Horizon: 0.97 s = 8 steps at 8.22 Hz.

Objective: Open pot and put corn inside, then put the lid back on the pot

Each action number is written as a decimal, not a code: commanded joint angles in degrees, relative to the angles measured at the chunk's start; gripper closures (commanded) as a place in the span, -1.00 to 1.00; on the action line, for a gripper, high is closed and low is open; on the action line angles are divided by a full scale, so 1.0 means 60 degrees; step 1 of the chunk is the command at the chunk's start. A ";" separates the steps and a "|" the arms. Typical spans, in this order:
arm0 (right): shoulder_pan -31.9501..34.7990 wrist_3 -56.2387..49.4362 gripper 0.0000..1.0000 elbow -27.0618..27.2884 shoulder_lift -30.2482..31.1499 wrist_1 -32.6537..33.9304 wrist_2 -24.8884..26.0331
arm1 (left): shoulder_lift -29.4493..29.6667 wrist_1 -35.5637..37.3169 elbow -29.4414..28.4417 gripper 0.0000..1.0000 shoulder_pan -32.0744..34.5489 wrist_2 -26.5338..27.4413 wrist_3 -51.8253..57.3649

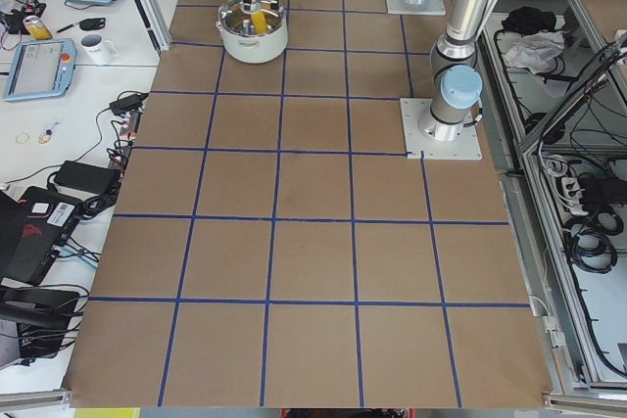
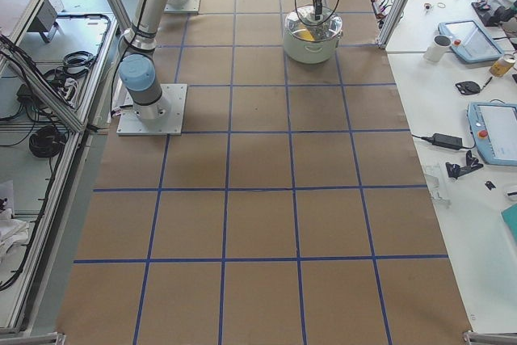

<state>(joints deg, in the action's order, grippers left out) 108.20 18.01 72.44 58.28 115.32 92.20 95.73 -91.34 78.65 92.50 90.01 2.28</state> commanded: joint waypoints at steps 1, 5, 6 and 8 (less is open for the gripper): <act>-0.0001 0.0073 0.78 0.0085 -0.0001 -0.0015 -0.0014 | -0.0090 0.0004 0.0120 -1.00 -0.0007 0.0070 0.0015; -0.0001 0.0322 0.78 0.0071 0.0057 -0.0015 -0.0102 | -0.0076 0.0018 0.0120 -1.00 -0.0007 0.0013 0.0015; -0.0001 0.0323 0.78 0.0071 0.0057 -0.0015 -0.0102 | -0.0076 0.0018 0.0120 -1.00 -0.0007 -0.0002 0.0015; -0.0001 0.0323 0.77 0.0071 0.0057 -0.0015 -0.0102 | -0.0076 0.0018 0.0120 -1.00 -0.0007 0.0012 0.0015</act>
<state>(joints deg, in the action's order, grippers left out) 108.19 19.89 72.86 58.60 115.22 91.59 95.26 -91.23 79.36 92.47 90.05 2.37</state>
